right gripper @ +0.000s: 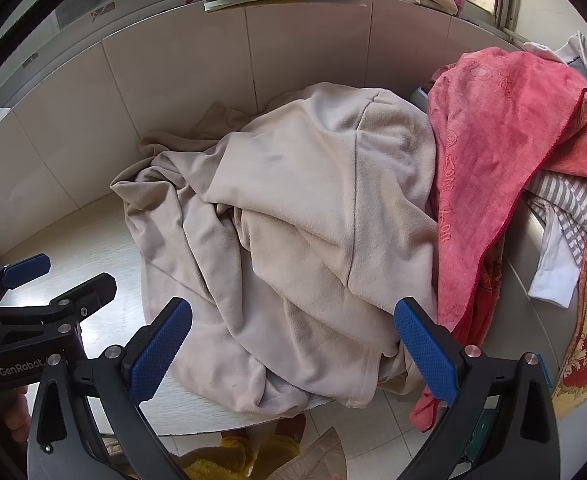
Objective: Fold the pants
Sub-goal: 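Move both grippers toward the crumpled beige garment on the table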
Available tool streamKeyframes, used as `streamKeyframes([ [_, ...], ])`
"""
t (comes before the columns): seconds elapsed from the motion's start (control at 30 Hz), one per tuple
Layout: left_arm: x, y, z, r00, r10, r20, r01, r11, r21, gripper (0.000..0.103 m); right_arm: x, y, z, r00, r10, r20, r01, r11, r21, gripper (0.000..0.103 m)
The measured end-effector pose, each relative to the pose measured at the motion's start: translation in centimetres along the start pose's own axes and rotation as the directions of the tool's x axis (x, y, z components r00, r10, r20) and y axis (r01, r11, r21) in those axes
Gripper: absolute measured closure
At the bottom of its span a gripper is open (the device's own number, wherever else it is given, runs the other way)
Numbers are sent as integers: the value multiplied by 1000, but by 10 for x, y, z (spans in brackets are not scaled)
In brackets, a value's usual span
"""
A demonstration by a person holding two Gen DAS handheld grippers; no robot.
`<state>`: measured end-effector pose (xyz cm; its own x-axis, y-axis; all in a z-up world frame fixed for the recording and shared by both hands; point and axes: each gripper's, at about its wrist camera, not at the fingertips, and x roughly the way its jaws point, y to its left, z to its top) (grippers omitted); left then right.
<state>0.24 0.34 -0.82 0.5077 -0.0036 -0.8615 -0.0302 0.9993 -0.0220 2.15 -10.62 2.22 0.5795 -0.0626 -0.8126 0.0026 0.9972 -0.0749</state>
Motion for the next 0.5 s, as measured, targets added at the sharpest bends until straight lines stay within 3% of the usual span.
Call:
streamKeyframes([
  [0.5,13,3,6,999,6,-31,-7,1000,-17,0,13,-6,14,1000,-14,0,14,999,-34,0],
])
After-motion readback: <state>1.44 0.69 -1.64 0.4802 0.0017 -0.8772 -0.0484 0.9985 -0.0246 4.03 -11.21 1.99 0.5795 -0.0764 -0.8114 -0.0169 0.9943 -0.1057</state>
